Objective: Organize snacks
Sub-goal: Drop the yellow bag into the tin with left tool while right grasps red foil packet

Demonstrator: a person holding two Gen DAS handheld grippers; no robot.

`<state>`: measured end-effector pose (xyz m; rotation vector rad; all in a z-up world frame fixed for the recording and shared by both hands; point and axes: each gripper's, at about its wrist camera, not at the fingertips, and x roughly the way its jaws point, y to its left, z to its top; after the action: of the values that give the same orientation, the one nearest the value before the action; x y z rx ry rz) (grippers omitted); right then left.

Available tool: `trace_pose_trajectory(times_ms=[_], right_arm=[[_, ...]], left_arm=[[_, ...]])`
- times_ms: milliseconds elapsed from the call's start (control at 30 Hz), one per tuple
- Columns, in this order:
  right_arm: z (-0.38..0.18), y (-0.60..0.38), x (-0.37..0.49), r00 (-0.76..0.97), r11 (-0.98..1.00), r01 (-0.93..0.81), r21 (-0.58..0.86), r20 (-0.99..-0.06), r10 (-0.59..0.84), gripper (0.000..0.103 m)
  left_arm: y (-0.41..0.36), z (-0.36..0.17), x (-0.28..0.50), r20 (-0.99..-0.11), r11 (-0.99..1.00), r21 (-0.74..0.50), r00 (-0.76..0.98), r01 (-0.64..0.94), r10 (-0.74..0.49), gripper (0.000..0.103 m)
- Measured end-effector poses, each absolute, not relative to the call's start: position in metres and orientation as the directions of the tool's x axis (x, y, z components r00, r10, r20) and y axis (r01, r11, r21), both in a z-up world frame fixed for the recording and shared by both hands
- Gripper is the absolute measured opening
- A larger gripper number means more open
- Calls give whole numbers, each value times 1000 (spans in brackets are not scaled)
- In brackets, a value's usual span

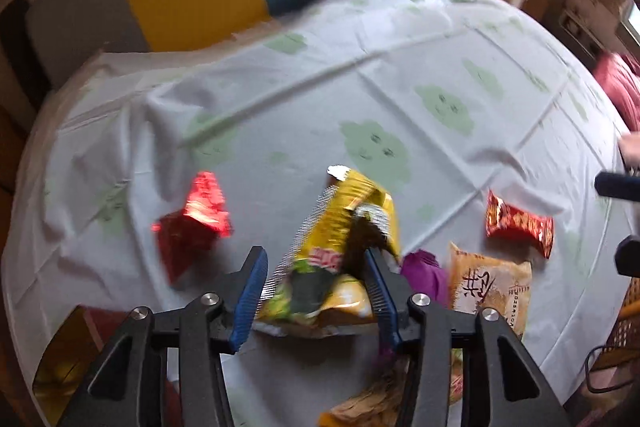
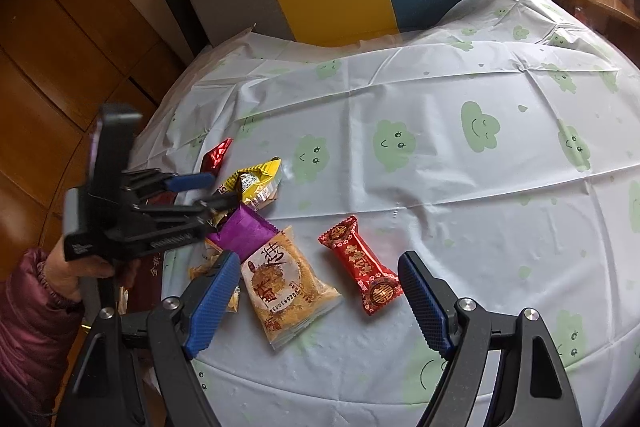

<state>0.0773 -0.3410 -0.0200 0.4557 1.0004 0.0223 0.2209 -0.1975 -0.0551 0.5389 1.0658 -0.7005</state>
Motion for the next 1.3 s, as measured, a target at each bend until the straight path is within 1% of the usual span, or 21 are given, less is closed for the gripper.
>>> trace_pose_trajectory(times_ms=[67,100,167,267,333,567,667,733,900,967,1033,1100,1200,1300], right_arm=[[-21,-341,78,544,906,189,379,-808,225,82],[-21,-340,78,543,907,189,377,-810,223,82],[-22,-339,79,541,909,189,372,-812,220,82],[-22,-338,79,546,917,188,352,-814,201,82],[-22,-338,78,548,923,190,335,-816,183,81],[-31,-334,79,525,935,198,295,-837,153,79],[-36,-328,81,514,944,177,278,-844,152,75],[-40,-321,83,505,951,157,265,-850,154,70],[-45,-303,97,475,950,108,295,-854,211,62],[-41,-290,111,479,951,79,300,-848,228,61],[-37,-274,126,493,958,30,285,-838,234,61],[-31,-248,143,508,974,-59,219,-834,218,61],[-29,-211,174,505,973,-203,105,-840,196,61],[-33,-177,205,506,942,-333,-36,-850,146,61]], left_arm=[[-202,-62,225,-917,675,55,304,736,-256,50],[-203,-64,229,-919,686,30,291,727,-267,49],[-202,-67,233,-915,709,-11,279,705,-291,40],[-197,-63,226,-900,726,-13,308,688,-308,27],[-185,-54,220,-884,755,-54,321,653,-341,24],[-132,-13,190,-822,828,-103,421,552,-383,23],[-107,1,179,-792,845,-165,442,509,-421,22],[-87,12,166,-765,856,-196,471,478,-438,22],[-49,25,137,-716,863,-254,515,436,-471,22],[-39,27,125,-707,869,-244,534,430,-463,22],[-28,25,116,-699,870,-262,539,418,-470,22],[-16,24,109,-693,865,-289,535,410,-484,22],[-4,22,101,-686,867,-298,541,400,-486,22],[6,21,95,-679,867,-308,548,392,-489,22]])
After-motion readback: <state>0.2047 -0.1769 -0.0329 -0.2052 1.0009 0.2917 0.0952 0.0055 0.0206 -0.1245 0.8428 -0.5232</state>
